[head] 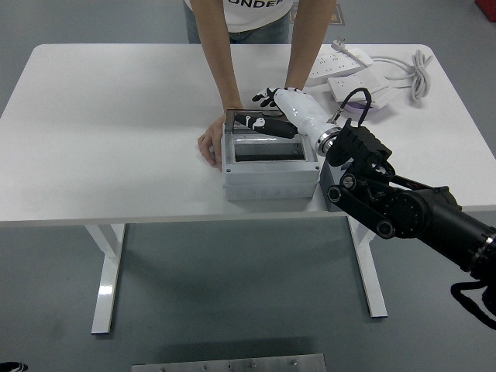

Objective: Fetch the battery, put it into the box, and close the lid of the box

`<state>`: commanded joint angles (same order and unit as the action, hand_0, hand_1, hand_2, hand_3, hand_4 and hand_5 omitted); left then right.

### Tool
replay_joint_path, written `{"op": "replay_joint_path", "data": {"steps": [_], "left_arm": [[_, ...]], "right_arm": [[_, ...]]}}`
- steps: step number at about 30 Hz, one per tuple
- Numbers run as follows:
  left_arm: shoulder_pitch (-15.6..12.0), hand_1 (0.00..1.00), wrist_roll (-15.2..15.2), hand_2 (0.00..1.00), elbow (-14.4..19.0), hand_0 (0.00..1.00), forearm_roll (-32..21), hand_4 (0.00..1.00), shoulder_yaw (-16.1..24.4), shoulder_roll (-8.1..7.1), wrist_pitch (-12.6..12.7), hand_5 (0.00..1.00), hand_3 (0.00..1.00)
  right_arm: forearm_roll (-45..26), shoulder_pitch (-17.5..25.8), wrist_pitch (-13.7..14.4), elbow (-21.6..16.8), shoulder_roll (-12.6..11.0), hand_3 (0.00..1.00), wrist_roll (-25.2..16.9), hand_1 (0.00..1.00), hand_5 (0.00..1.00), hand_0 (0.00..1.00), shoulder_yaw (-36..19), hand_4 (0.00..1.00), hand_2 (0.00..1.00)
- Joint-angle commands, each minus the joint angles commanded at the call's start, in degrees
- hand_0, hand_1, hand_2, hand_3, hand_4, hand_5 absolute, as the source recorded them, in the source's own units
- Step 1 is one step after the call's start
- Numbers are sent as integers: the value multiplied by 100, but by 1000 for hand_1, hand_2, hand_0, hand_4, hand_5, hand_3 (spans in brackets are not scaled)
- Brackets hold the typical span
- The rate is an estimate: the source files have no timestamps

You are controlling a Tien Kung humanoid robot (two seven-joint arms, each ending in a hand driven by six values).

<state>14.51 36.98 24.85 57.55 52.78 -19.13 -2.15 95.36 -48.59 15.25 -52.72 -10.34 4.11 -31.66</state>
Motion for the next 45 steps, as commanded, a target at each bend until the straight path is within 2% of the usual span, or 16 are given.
{"op": "replay_joint_path", "data": {"steps": [1, 7, 8, 13, 14, 19, 20, 28, 45], "left_arm": [[-2, 895, 0, 832, -1, 858, 0, 839, 0, 0, 0, 496, 788], [-28, 895, 0, 832, 1, 858, -5, 839, -5, 9, 3, 496, 788], [-35, 895, 0, 832, 1, 859, -9, 839, -7, 10, 5, 495, 788], [-62, 895, 0, 832, 2, 859, -19, 839, -13, 14, 9, 495, 788], [-66, 895, 0, 833, 2, 860, -22, 841, -15, 15, 10, 496, 790], [-81, 895, 0, 833, 1, 860, -40, 841, -27, 26, 16, 496, 790], [-84, 895, 0, 833, 1, 861, -44, 840, -30, 27, 17, 495, 789], [-107, 895, 0, 833, 6, 862, -53, 841, -31, 28, 27, 495, 789], [-109, 895, 0, 834, 4, 863, -55, 841, -40, 48, 21, 492, 788]], "right_arm": [[29, 8, 2, -42, -11, 738, 26, 662, 998, 864, 2, 973, 682], [127, 45, 27, -190, -48, 738, 105, 662, 998, 864, 14, 973, 682], [139, 54, 31, -212, -53, 726, 115, 615, 998, 772, 17, 964, 650], [173, 101, 41, -302, -82, 726, 153, 615, 998, 772, 44, 964, 650], [177, 110, 41, -317, -87, 714, 159, 444, 998, 621, 48, 950, 539], [217, 177, 54, -413, -123, 714, 186, 444, 998, 621, 28, 950, 539], [229, 190, 56, -433, -131, 708, 192, 395, 998, 530, 24, 945, 492], [278, 277, 69, -532, -162, 703, 241, 383, 998, 503, 0, 940, 478], [132, 408, 86, -352, -151, 699, 221, 369, 998, 466, -7, 919, 459]]}}
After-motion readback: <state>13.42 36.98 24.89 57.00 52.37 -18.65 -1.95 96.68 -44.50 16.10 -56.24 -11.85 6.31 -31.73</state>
